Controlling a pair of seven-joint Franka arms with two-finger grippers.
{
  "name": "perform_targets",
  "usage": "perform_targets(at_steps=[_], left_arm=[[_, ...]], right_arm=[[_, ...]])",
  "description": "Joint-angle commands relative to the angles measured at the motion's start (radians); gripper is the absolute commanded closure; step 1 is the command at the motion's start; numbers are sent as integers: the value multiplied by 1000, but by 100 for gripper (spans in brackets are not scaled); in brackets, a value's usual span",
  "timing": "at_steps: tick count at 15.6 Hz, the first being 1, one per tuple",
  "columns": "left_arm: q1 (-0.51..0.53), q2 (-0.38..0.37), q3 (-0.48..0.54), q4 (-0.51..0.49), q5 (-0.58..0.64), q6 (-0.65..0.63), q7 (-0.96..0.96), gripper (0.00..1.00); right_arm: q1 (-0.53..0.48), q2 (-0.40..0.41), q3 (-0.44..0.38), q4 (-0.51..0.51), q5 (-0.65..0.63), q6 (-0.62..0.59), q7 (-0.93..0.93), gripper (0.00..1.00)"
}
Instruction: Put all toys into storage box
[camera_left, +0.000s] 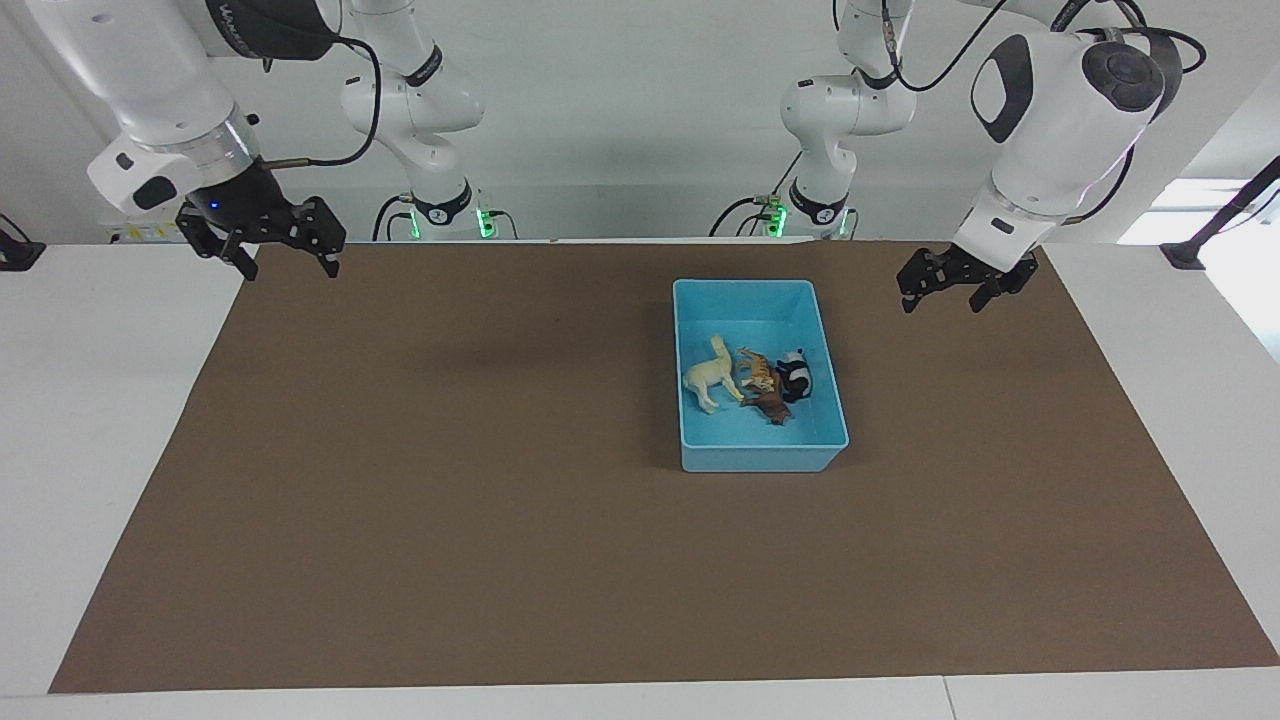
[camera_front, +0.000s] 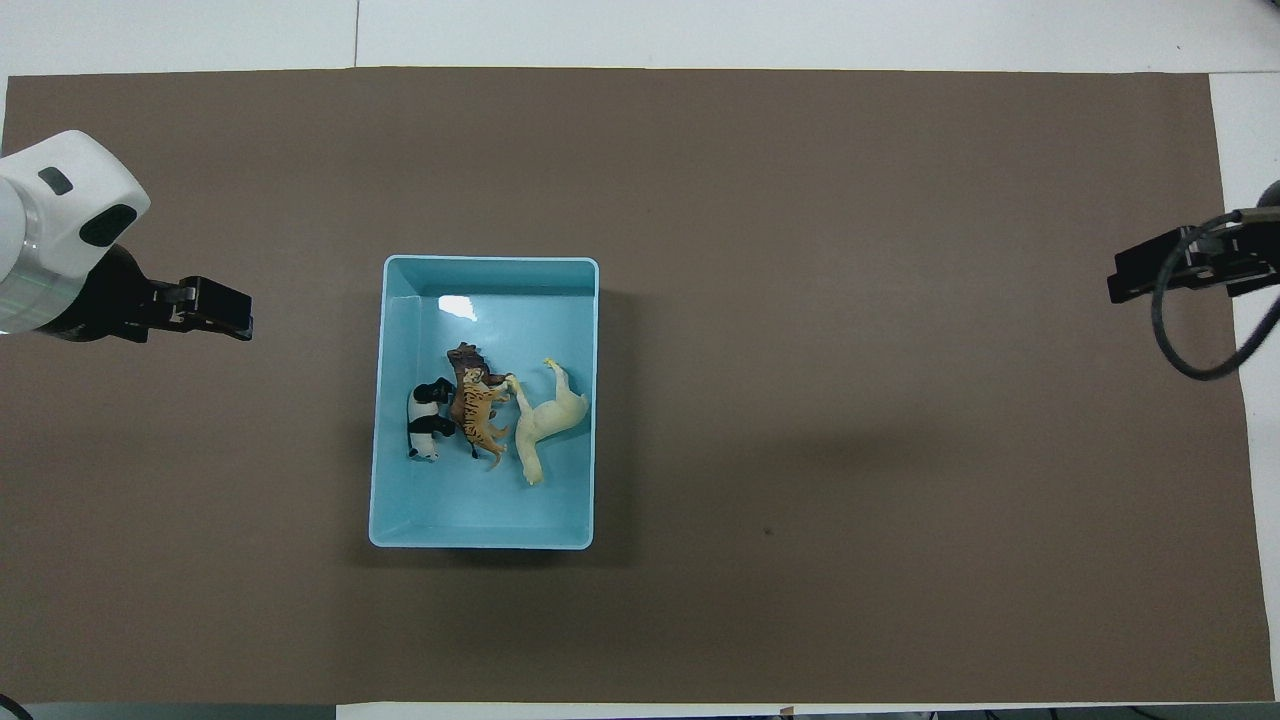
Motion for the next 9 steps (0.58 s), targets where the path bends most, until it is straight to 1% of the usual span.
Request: perform_targets(at_steps=[1,4,6,9], left_arm=[[-4,2,-7,56,24,-57,18,0],[-3,6,-8,67,24,-72,22,0],[-3,4,-4,67,24,-74,22,0],[-4,3,-1,62,24,-75,21,0]], right_arm=[[-18,-31,21,-65,-23,55,-12,0],[-18,-31,21,-68,-27,78,-4,0],[-18,-33,21,-82,-28,117,-4,0],[-18,-34,21,-83,-37,124,-2,0]])
